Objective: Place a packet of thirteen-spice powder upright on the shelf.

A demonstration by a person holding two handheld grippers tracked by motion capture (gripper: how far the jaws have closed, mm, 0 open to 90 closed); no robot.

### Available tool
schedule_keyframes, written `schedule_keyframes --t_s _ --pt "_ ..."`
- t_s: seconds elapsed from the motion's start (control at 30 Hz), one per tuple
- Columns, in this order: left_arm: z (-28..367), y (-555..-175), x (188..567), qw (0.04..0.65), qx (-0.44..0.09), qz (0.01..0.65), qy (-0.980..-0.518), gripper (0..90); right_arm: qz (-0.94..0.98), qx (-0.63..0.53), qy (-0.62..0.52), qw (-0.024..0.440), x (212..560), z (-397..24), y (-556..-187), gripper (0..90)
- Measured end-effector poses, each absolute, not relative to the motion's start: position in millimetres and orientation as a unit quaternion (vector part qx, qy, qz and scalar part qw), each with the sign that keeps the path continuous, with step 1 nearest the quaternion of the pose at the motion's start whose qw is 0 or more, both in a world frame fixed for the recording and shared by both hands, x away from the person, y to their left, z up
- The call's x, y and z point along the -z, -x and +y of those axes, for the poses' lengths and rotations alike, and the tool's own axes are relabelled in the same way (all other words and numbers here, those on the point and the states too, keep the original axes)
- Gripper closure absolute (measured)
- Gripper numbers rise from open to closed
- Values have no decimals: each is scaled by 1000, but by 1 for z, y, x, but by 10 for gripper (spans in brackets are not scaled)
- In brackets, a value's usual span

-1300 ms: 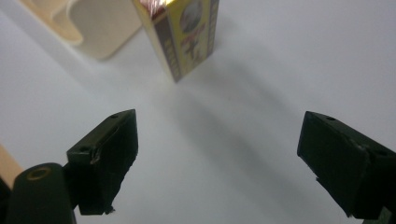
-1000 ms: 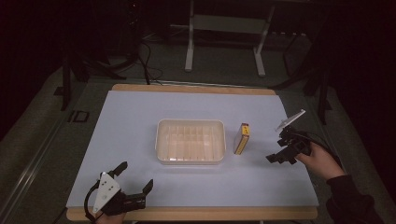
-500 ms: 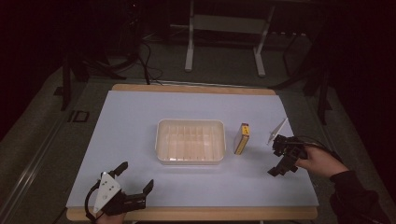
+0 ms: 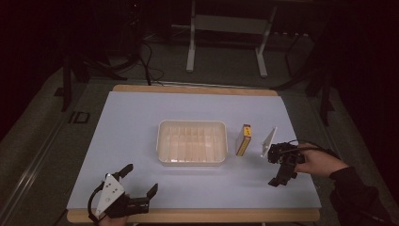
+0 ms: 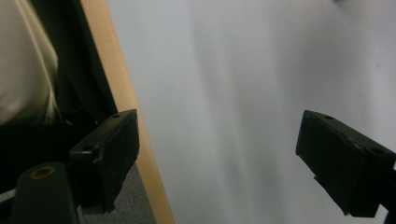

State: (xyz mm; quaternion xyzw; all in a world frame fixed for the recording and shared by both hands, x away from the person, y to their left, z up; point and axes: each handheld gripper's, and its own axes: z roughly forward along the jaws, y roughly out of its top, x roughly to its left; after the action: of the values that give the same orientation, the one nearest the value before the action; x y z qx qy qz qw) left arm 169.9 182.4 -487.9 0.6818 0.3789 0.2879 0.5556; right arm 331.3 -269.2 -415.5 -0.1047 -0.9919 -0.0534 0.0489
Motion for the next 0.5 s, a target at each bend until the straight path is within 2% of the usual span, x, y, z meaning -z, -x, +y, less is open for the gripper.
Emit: schedule_keyframes --t_s 0.5 --pt "178 -172 489 552 -279 369 -693 0 -996 42 47 60 413 -244 -322 133"
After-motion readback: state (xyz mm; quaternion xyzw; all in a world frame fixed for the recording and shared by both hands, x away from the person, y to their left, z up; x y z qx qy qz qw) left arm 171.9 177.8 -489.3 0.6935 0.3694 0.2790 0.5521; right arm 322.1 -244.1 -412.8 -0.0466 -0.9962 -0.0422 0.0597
